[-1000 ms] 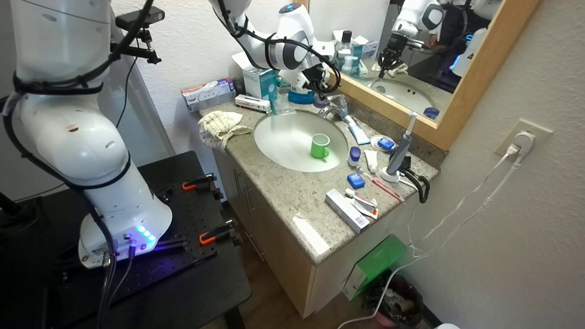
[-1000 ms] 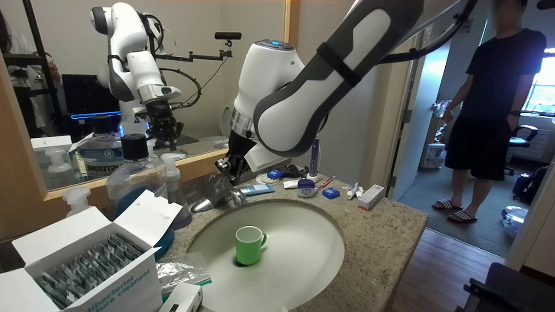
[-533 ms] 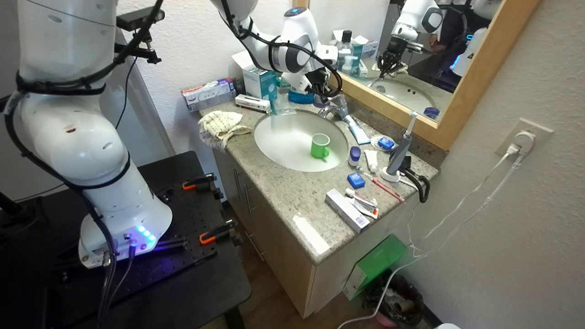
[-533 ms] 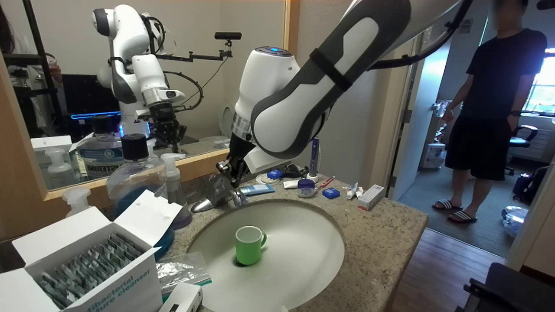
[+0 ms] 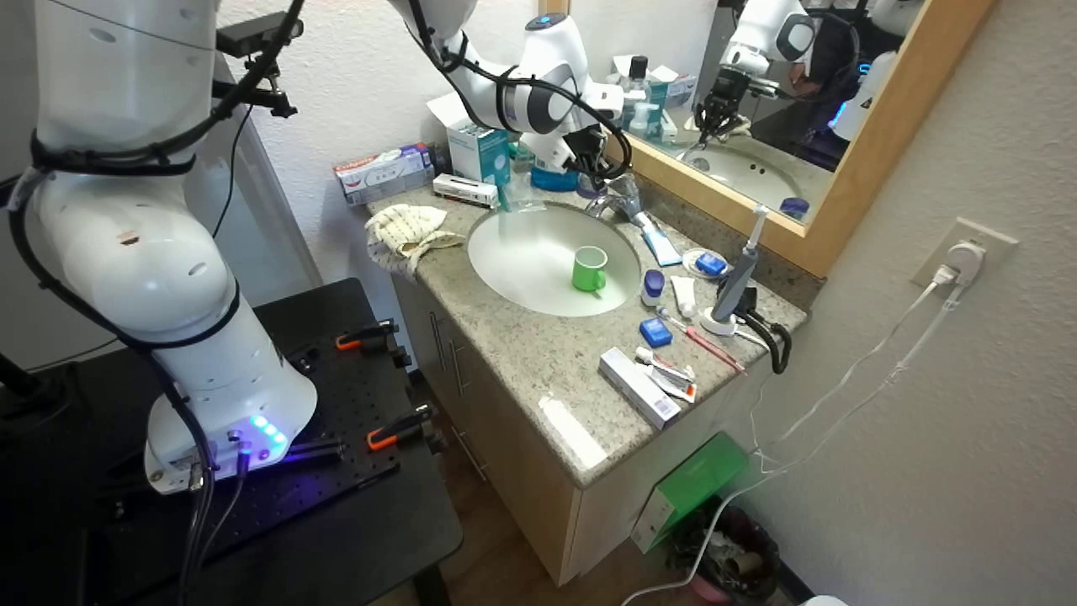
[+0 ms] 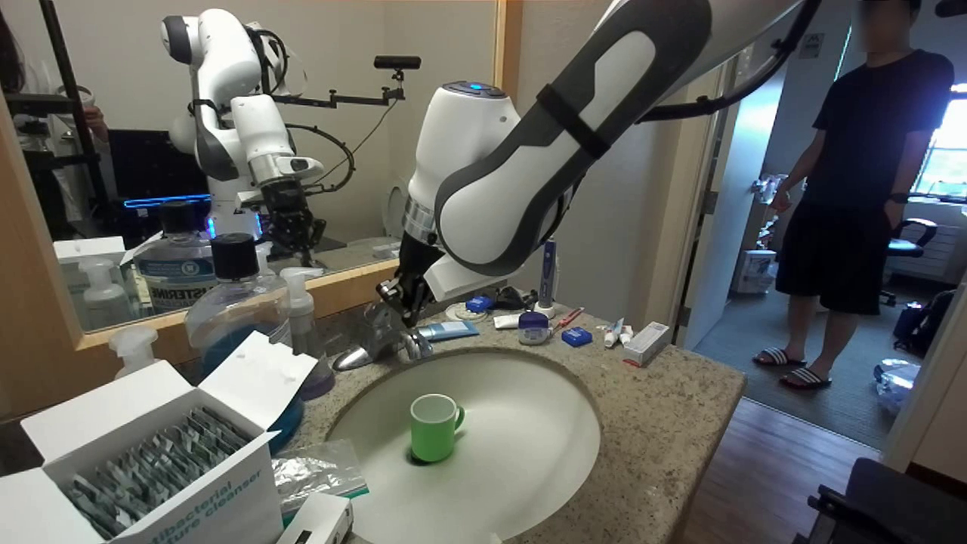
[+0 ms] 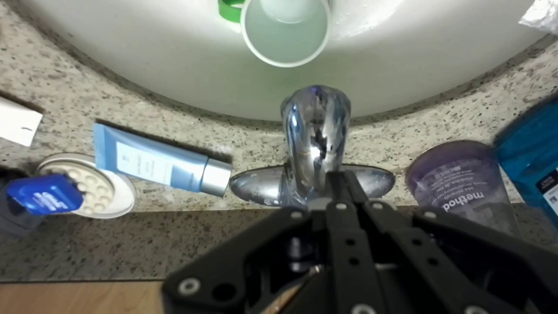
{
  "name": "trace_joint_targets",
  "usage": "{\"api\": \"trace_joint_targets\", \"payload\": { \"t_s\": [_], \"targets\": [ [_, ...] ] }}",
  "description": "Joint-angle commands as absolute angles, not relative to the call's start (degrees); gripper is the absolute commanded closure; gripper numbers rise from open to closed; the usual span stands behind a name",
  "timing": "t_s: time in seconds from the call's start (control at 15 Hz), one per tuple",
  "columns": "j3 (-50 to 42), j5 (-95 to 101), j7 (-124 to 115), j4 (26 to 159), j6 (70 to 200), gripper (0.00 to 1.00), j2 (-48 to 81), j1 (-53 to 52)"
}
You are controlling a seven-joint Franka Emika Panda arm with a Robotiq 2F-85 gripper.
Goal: Put the mug in the sink, put some water in it, and then close the tap
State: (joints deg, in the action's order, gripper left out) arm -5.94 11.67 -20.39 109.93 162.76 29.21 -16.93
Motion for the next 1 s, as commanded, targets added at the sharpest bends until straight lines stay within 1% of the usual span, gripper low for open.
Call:
{"api": "trace_joint_targets", "payload": {
  "t_s": [0.0, 0.93],
  "targets": [
    [-6.65, 11.61, -19.88, 108.32, 161.82, 1.00, 28.82, -17.44],
    [-8.78, 13.32, -20.94, 111.19, 166.30, 1.00, 24.25, -19.11]
  ]
}}
